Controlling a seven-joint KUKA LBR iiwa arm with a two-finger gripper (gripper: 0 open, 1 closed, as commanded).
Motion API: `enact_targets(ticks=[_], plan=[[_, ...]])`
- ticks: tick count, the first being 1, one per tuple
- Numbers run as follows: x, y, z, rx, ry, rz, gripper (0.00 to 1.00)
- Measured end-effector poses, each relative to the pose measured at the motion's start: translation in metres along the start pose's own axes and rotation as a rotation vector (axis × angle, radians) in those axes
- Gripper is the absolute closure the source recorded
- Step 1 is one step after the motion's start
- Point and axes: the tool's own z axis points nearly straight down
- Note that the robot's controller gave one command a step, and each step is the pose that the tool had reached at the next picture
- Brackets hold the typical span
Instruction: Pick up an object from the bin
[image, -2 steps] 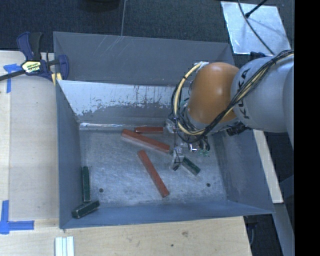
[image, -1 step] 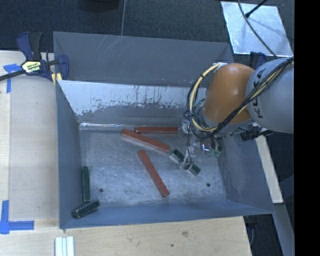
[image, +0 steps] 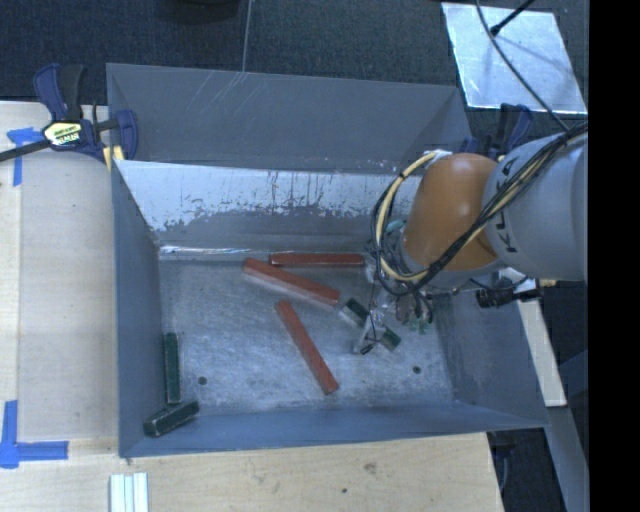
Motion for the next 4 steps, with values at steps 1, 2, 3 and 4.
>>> enact_targets(ticks=[1,2,3,4], plan=[[-0.001,0.000,0.000,0.000,-0.001,0.000,0.00],[-0.001,0.000,0.000,-0.001,-0.003,0.001,1.00],[-0.003,-0.001,-0.048,-0.002,-0.009,0.002,1.00],[-0.006,-0.001,-0.130,-0.002,-0.013,0.002,1.00]])
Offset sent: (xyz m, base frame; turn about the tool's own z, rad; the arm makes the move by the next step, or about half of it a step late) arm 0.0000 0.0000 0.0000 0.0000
